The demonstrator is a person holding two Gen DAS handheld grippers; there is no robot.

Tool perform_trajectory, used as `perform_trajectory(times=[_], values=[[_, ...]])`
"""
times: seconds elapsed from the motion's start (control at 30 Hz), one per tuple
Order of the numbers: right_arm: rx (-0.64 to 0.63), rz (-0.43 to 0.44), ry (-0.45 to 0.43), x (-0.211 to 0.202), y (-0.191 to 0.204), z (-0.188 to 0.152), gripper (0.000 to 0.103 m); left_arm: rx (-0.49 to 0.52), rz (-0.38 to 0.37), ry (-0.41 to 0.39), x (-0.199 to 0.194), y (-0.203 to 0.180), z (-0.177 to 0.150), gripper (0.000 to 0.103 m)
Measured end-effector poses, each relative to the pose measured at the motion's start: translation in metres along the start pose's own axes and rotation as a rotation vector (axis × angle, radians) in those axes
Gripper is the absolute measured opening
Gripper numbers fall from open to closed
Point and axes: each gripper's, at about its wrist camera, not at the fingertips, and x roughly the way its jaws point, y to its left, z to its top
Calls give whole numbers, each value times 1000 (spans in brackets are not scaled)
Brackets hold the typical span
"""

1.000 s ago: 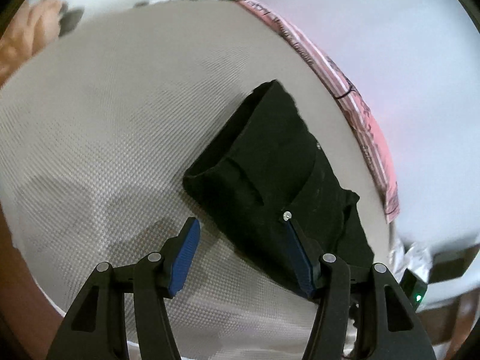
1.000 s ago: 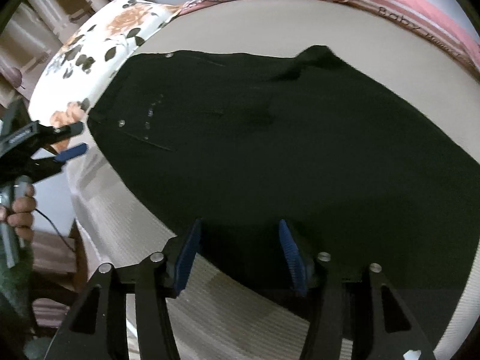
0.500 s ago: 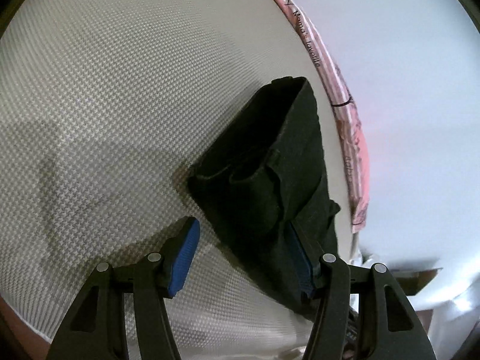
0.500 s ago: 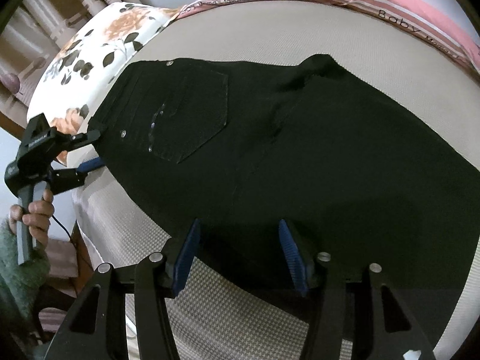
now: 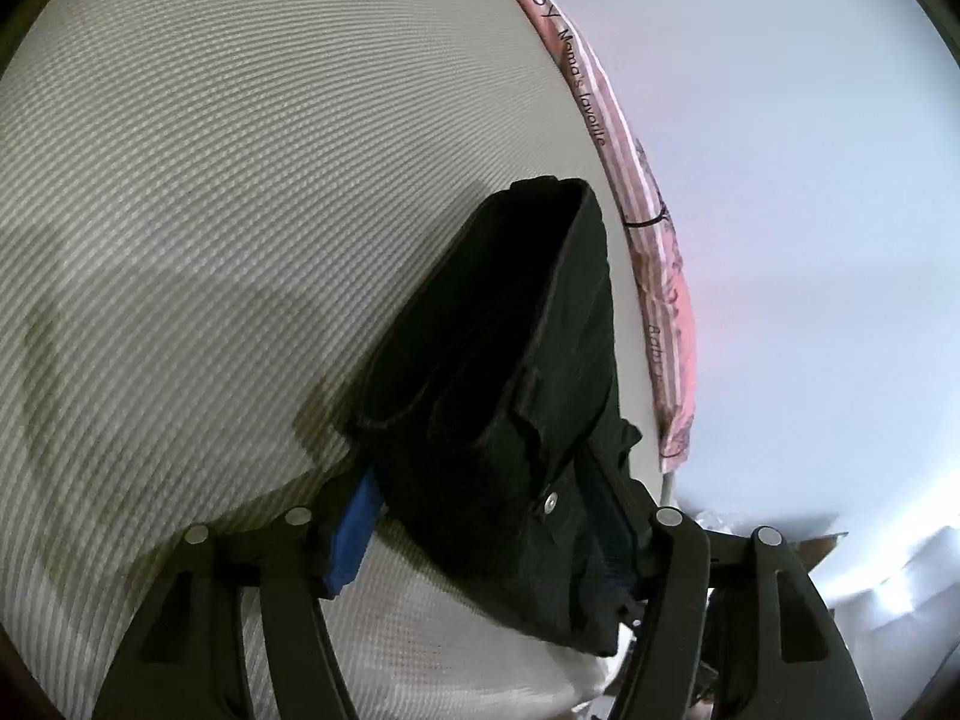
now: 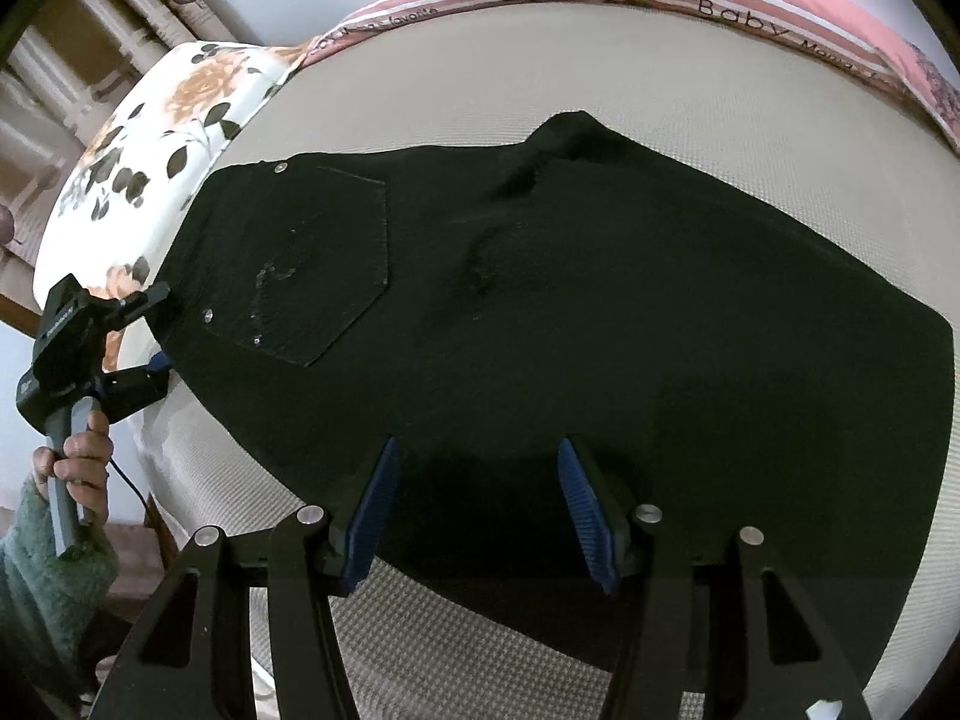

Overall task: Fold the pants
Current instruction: 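Grasp the jeans end with the left gripper and lift it up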

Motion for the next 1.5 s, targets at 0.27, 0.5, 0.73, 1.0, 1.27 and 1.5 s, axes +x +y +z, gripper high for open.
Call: perform_trajectory(times=[0.27,0.5,0.73,1.0,1.27,1.5], values=[[0,-7,0,1,0,-2,53,126,22,18,20,-19,15,65],[16,-18,-12,1,-5,0,53,153,41,4,31,-26,23,65],[36,-13,-31,-4,-14,0,53,279,159,-17,40,-46,15,37],[65,1,-65,-13,-24,0,53,305,145,-55,28,-72,7,28],[103,15,-105,-26,-39,-8,53,411,104,-100,24,-137,-23,28],[164,29,-162,-48,-63,-16,53,503,38,-72,39,-191,-55,27]])
